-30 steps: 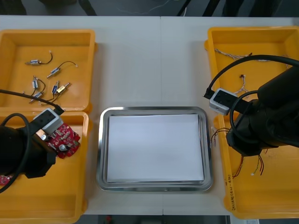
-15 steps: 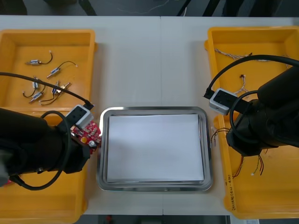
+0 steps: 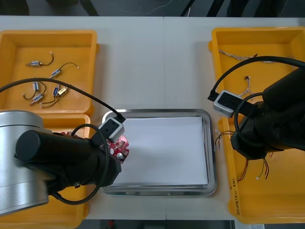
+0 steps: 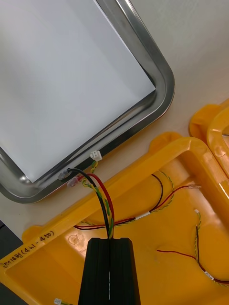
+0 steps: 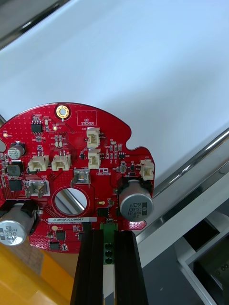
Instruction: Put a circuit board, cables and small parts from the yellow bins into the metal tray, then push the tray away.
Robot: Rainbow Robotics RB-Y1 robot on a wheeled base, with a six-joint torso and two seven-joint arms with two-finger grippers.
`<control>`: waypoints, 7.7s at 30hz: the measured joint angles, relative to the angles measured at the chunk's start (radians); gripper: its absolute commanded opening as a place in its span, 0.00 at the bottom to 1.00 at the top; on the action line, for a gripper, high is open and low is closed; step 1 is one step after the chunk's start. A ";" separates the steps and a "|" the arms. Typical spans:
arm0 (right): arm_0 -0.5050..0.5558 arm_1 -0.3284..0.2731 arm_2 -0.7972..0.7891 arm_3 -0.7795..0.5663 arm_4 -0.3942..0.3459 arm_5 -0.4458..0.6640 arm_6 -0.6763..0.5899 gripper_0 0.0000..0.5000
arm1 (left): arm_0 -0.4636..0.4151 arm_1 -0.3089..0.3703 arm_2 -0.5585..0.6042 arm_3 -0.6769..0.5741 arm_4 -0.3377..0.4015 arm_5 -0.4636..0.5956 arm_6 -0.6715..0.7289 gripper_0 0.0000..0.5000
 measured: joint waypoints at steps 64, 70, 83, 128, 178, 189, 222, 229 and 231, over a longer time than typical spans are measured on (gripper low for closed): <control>-0.001 0.000 0.000 0.000 -0.008 -0.016 0.000 0.00 | -0.093 -0.083 -0.324 0.232 -0.165 -0.204 0.031 1.00; -0.024 0.007 0.000 0.000 -0.072 -0.039 0.000 0.00 | -0.093 -0.083 -0.293 0.232 -0.123 -0.204 0.031 1.00; -0.144 0.089 0.158 0.016 -0.056 -0.109 0.000 0.00 | -0.083 -0.083 -0.060 0.124 -0.013 -0.008 0.031 1.00; -0.290 0.363 0.562 0.483 0.116 -0.208 0.399 0.00 | 0.237 -0.059 0.941 0.209 0.302 0.417 -0.271 1.00; -0.168 0.420 0.490 0.371 0.332 -0.101 0.357 1.00 | -0.114 -0.059 0.823 0.958 0.254 0.371 -0.649 1.00; -0.171 0.421 0.269 0.323 0.201 0.088 0.329 1.00 | -0.229 -0.059 0.715 1.171 0.254 0.344 -0.649 1.00; -0.212 0.355 -0.355 0.539 0.265 0.127 0.230 1.00 | -0.411 -0.083 0.428 1.524 0.254 0.100 -0.745 1.00; -0.260 0.352 -0.406 0.703 0.364 0.127 0.230 1.00 | -0.411 -0.104 0.425 1.541 0.253 0.073 -0.754 1.00; -0.286 0.352 -0.416 0.763 0.399 0.127 0.230 1.00 | -0.411 -0.105 0.415 1.542 0.253 0.061 -0.763 1.00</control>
